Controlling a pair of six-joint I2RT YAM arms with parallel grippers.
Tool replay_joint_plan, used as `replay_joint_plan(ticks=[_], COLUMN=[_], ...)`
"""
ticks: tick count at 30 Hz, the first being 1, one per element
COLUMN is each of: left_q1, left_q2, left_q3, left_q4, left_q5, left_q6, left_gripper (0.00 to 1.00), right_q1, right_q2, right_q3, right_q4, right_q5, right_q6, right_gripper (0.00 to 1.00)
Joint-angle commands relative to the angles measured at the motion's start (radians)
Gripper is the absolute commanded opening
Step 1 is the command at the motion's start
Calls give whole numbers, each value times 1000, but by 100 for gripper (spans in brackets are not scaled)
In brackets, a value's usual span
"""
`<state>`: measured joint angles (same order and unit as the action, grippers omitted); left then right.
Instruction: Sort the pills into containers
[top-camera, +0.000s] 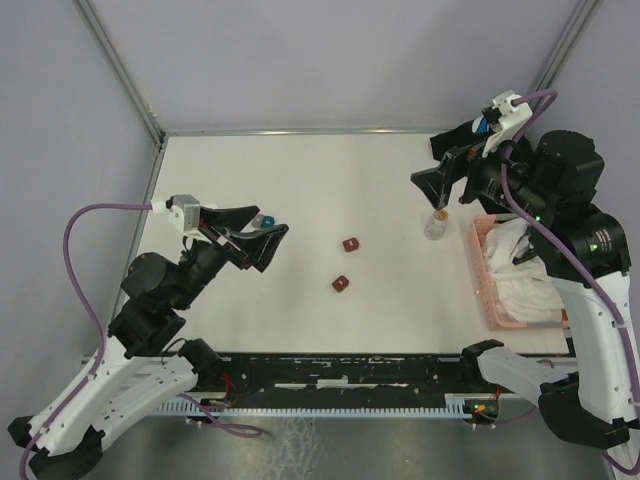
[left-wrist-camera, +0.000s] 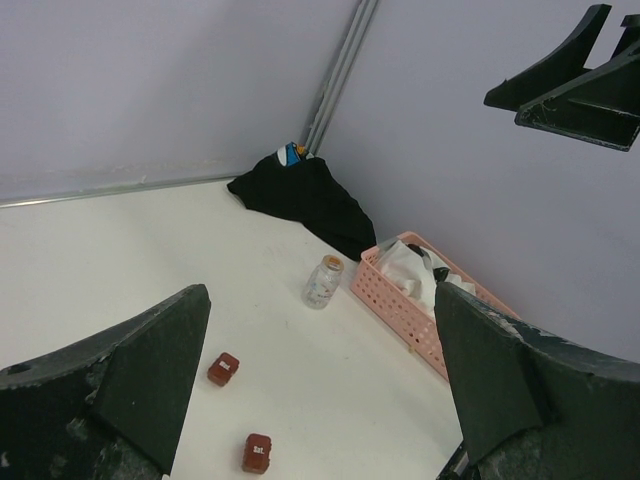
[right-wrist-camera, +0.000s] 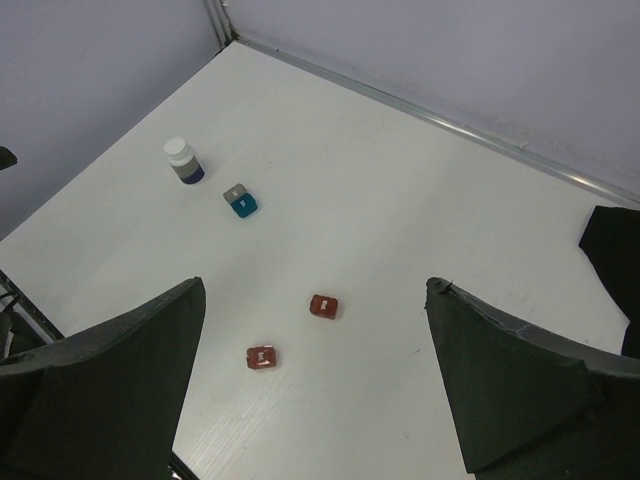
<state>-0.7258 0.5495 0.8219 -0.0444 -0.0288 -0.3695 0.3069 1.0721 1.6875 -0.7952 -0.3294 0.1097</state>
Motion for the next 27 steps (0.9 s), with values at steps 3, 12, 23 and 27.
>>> replay_joint_plan(ticks=[3, 12, 23, 27], left_q1=[4, 4, 5, 4], left_q2=[1, 11, 39, 43], left_q3=[-1, -56, -75, -67], left_q4=[21, 59, 107, 115], left_q5=[-22, -55, -62, -56], left_q6=[43, 49, 47, 47], left_gripper=[99, 99, 99, 99], right_q1=[1, 1, 1, 2], right_q2=[-11, -10, -3, -6], right_q3=[-31, -123, -155, -126], right_q4=[45, 111, 117, 93], right_q5=[22, 14, -94, -82], right_q6=[-25, -28, -105, -117], right_gripper=[99, 99, 99, 99])
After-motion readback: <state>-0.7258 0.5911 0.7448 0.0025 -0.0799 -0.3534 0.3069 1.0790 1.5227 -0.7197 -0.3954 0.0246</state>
